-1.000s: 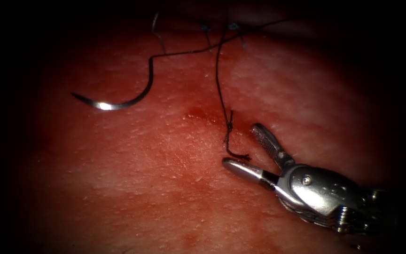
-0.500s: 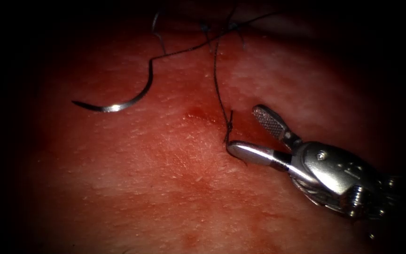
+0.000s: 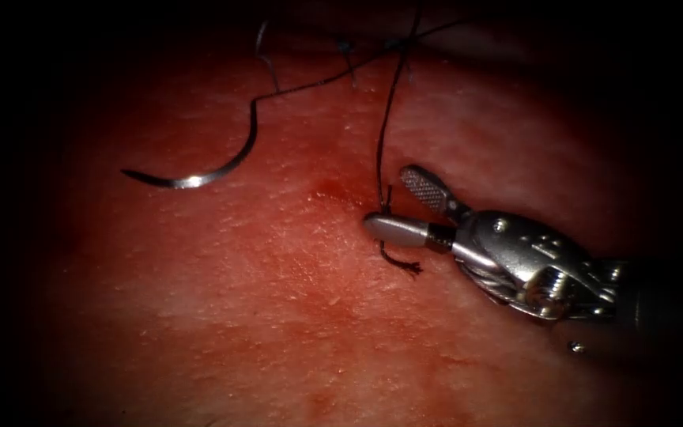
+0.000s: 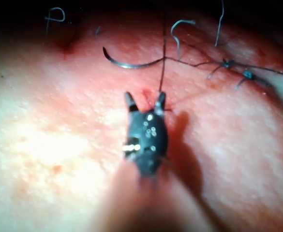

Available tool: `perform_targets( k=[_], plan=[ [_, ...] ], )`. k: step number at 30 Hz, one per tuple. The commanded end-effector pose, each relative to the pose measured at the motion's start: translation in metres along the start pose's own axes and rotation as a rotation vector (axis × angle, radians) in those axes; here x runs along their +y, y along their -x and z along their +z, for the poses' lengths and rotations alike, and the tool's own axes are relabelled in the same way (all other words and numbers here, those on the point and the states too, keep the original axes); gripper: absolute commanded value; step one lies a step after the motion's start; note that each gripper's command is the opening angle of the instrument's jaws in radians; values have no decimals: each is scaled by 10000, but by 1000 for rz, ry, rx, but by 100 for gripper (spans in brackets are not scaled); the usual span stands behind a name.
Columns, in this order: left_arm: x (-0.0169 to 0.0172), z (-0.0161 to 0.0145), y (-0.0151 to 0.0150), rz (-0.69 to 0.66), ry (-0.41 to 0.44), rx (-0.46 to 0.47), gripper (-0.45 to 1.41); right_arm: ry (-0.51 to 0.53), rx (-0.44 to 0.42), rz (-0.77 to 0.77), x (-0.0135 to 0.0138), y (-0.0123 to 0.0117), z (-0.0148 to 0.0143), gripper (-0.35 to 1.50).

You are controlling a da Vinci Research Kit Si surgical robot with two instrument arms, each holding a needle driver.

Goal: Wound Closure

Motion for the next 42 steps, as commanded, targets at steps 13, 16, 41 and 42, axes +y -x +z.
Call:
perform_targets(
  k=[13, 16, 41, 42],
  plan=[
    [19, 6, -19, 9, 5, 13, -45, 39, 9, 13, 21, -14, 50, 133],
    [20, 6, -21, 14, 5, 14, -45, 40, 9, 12, 18, -12, 62, 135],
    [23, 15, -29, 25, 13, 33, -45, 18, -2, -90, 3, -18, 69, 145],
    [22, 15, -28, 25, 14, 34, -45, 17, 0, -94, 2, -19, 68, 145]
  ],
)
